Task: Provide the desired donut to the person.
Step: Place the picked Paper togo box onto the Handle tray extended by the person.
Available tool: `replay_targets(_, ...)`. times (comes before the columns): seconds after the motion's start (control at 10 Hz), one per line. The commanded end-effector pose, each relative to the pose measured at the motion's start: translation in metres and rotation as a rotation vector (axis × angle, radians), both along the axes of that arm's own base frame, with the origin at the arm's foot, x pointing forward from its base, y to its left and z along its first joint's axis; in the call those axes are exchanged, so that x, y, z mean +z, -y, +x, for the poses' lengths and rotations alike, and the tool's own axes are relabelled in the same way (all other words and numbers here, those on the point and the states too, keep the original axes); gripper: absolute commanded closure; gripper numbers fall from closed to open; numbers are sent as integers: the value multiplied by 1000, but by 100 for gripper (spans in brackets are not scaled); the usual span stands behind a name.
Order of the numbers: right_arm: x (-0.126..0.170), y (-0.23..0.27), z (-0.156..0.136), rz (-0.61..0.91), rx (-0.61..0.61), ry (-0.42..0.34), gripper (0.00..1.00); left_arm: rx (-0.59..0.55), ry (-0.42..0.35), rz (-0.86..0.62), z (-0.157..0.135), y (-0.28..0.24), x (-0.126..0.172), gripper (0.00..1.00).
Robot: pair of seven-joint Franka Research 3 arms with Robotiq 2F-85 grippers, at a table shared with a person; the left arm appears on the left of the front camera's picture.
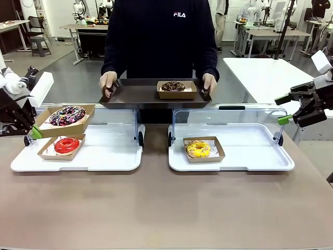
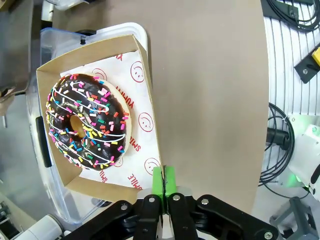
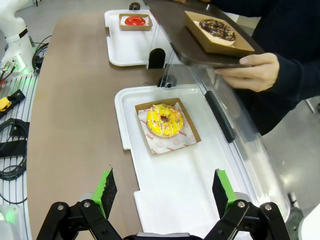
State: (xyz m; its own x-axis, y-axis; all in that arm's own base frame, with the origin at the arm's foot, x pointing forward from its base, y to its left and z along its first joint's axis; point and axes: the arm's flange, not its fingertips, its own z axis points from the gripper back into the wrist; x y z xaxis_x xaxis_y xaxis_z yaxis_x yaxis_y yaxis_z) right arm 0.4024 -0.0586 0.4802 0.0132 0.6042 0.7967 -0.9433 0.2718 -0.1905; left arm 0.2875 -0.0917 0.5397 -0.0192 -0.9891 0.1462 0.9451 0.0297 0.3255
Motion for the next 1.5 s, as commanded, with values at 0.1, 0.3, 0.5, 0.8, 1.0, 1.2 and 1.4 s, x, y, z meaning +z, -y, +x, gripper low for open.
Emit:
replay_targets(0.1,-1,-1,1,19,7,10,0,12,9,-13,1,2,1,100)
replay_targets(0.3,-1,-1,1,19,7,10,0,12,9,-13,1,2,1,100)
replay_targets(0.5,-1,-1,1,19,7,10,0,12,9,-13,1,2,1,100)
replay_targets(0.8,-1,-1,1,19,7,10,0,12,9,-13,1,2,1,100)
replay_targets(1.0,-1,-1,1,19,7,10,0,12,9,-13,1,2,1,100)
replay_targets(1.2,-1,-1,1,19,7,10,0,0,0,0,0,0,0,99)
replay_targets(1.4,-1,-1,1,19,7,10,0,66,-26,4,27,38,45,99)
